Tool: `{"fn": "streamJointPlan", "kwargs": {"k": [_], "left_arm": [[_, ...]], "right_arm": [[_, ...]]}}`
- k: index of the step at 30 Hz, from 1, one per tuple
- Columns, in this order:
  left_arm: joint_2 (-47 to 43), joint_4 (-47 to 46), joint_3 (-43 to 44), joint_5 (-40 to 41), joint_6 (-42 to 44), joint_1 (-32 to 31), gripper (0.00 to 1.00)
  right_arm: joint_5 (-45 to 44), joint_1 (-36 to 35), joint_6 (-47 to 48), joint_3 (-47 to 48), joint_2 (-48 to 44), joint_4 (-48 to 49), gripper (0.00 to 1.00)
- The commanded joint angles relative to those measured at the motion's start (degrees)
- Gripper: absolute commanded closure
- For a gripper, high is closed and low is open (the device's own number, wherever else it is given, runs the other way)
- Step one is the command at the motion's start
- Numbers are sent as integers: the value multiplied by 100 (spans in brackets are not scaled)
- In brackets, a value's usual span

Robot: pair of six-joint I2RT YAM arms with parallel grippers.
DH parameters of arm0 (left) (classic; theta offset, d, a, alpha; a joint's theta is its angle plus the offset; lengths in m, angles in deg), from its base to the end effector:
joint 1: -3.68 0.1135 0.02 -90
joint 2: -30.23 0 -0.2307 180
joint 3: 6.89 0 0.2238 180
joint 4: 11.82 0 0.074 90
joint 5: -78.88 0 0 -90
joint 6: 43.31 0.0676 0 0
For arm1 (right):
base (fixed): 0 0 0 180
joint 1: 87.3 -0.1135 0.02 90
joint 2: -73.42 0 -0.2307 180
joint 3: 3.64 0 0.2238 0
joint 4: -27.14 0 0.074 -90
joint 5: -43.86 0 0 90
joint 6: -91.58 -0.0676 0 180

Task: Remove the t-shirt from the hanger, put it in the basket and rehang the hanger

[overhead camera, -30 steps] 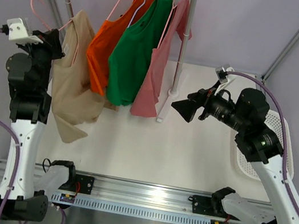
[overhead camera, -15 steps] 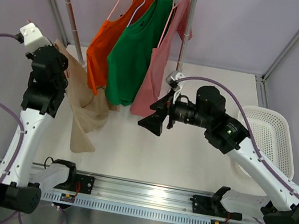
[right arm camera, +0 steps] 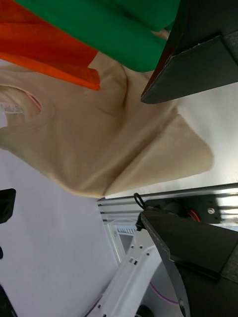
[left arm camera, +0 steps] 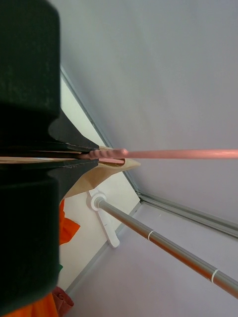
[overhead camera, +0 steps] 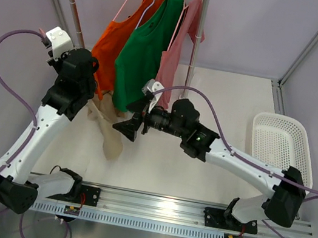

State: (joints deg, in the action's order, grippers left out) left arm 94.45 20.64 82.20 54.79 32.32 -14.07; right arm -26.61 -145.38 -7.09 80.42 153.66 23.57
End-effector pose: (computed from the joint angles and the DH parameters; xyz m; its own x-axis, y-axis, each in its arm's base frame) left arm 0.2316 -0.0093 0.4019 0.0611 -0.1259 -0.9902 -0.7455 0.6538 -0.1292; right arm 0.1616 0.3022 0.3564 -0.1450 0.0360 -0.9888 -0.9659 0.2116 0.1493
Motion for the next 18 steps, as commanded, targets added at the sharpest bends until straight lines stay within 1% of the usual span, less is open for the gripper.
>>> {"fn": "streamJointPlan", "kwargs": {"k": [1, 5, 11, 12, 14, 15, 18], "left_arm": [[-165, -381, 117, 957, -40, -306, 100], [-147, -390, 99, 1020, -13, -448, 100], [72, -381, 266, 1038, -66, -448, 100], [116, -390, 310, 1029, -66, -448, 100], [204, -381, 389, 968, -92, -483, 100], [213, -381, 398, 933, -127, -500, 100], [230, -381, 398, 967, -189, -562, 100]], "right_arm": [[-546, -308, 207, 206, 412, 1252, 1], [-441, -397, 93, 373, 860, 1534, 0], [-502, -511, 137, 444, 896, 1473, 1], [-529, -520, 172, 435, 896, 1464, 13], [-599, -537, 190, 461, 931, 1429, 26], [-626, -537, 199, 470, 949, 1420, 29], [-591, -546, 181, 505, 1063, 1446, 24]]}}
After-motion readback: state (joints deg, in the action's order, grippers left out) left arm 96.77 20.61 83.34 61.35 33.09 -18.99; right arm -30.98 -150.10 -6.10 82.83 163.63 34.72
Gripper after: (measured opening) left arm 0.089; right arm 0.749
